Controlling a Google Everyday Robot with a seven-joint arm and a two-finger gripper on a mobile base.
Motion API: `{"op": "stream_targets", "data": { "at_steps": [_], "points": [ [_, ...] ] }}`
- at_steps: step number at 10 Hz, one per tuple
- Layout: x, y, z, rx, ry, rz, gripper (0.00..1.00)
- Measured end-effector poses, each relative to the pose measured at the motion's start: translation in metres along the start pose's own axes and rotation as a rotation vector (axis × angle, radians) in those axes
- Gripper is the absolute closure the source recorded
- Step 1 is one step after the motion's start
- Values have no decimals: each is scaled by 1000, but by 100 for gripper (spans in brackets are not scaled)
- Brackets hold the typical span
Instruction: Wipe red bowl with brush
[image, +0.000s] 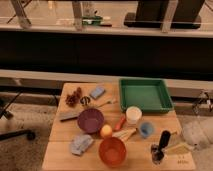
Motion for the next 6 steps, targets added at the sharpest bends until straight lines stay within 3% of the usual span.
{"op": "stream_targets", "data": {
  "at_steps": [6],
  "points": [
    [-16, 7, 7, -46, -14, 27, 100]
  ]
}}
